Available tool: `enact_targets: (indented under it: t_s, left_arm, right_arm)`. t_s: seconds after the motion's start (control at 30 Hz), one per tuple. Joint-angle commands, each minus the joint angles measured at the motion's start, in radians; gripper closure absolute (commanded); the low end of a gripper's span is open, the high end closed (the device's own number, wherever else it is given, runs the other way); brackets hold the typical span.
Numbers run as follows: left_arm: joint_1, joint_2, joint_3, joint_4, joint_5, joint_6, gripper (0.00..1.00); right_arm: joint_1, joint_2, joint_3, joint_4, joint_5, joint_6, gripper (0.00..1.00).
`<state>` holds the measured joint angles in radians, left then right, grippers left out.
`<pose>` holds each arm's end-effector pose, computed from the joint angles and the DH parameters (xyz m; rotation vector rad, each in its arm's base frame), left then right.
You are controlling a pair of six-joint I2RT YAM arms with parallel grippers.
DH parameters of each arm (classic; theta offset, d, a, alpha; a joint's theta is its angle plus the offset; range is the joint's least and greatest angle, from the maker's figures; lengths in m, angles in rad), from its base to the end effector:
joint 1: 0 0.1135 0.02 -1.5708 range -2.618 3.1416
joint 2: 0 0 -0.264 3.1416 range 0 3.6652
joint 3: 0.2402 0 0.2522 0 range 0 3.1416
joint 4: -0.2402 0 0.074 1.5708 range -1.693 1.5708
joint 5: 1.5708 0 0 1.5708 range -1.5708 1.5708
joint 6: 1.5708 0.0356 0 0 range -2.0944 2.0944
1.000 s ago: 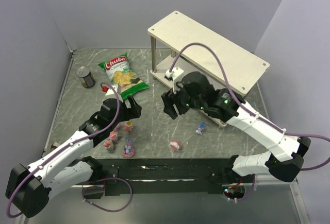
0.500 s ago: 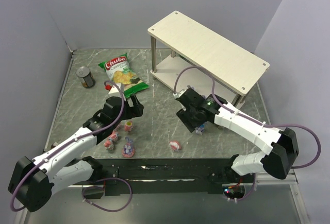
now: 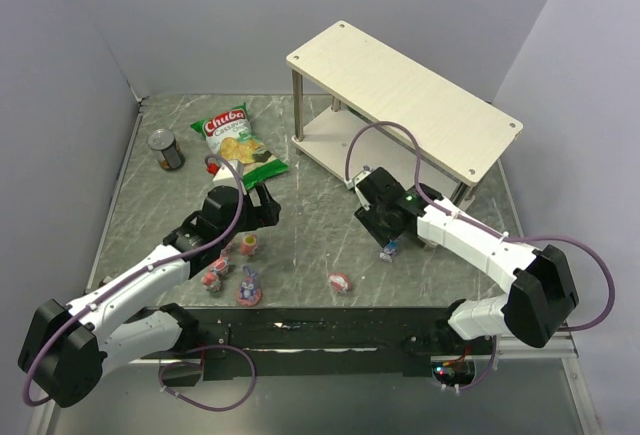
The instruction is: Place and organize the plastic toys onto the shelf
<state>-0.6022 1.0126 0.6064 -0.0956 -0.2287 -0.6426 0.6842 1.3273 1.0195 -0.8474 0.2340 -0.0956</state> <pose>0.1893 -0.1203 0.2435 -0.1848 2.0931 -0.5279 0.2004 0.1528 0.2533 -0.9553 2.4992 -0.1373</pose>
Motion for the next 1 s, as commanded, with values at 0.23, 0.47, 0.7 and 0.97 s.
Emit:
enact_targets:
  t_s: [0.23,0.47,0.7,0.97]
  left_arm:
    - [0.007,0.001,0.043,0.048,0.014,0.012,0.04]
    - [0.007,0.001,0.038,0.05,0.019,0.011,0.04]
    - [0.009,0.003,0.038,0.051,0.02,0.015,0.04]
    - [0.01,-0.005,0.036,0.046,0.019,0.018,0.04]
  right_arm:
    - [-0.008,-0.002,-0.038,0.037,-0.042,-0.03,0.49]
    - [-0.005,0.006,-0.073,0.034,-0.039,-0.009,0.53]
    - [-0.006,0.013,-0.073,0.034,-0.024,0.005,0.61]
    - [-0.005,0.044,-0.045,0.01,-0.019,0.033,0.88]
